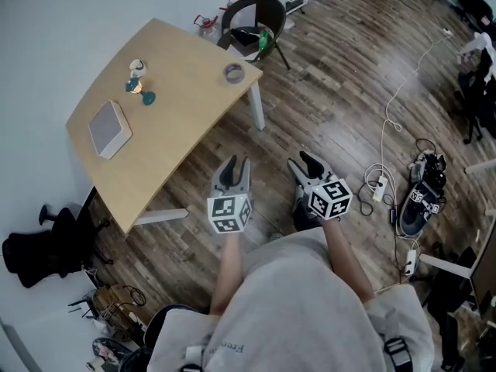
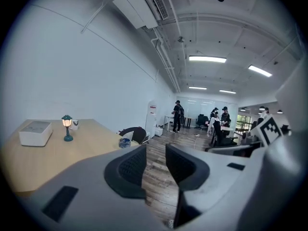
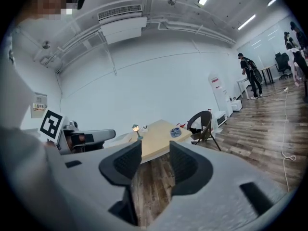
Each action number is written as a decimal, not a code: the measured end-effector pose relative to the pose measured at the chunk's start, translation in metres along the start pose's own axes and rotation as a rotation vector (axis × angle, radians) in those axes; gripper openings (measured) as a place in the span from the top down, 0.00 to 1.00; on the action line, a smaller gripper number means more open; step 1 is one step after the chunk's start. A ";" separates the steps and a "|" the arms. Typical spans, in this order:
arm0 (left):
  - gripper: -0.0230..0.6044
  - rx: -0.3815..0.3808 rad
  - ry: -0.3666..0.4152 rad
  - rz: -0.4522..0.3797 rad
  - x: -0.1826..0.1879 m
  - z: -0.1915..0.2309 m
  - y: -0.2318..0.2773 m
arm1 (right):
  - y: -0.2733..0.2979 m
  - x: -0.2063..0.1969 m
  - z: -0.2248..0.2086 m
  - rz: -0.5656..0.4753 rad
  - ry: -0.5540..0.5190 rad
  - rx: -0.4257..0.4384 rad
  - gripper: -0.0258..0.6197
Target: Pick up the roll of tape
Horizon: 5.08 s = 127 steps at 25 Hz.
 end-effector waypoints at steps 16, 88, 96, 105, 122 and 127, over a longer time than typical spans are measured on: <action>0.79 0.067 0.010 -0.002 0.051 -0.005 0.121 | 0.081 0.072 -0.107 0.069 -0.033 0.114 0.65; 0.80 -0.442 0.387 0.731 0.049 0.232 0.523 | 0.409 0.110 -0.220 0.277 0.016 0.136 0.75; 0.80 -0.554 0.313 0.848 0.011 0.228 0.541 | 0.413 0.121 -0.220 0.266 0.003 0.122 0.75; 0.81 -0.589 0.251 0.938 -0.025 0.230 0.541 | 0.406 0.117 -0.226 0.267 0.019 0.094 0.75; 0.86 -0.579 0.492 0.975 -0.037 0.211 0.552 | 0.380 0.104 -0.237 0.271 0.044 0.024 0.77; 0.88 -0.585 0.515 0.968 -0.035 0.210 0.552 | 0.379 0.102 -0.237 0.290 0.036 0.015 0.78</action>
Point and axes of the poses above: the fingertips, and each gripper's own axes: y forward along the fingers, z to its left, x out of its top, the point moved 7 cm from there along -y, backward along the fingers, and after that the axes turned 5 degrees about x, right-handed, at the moved point
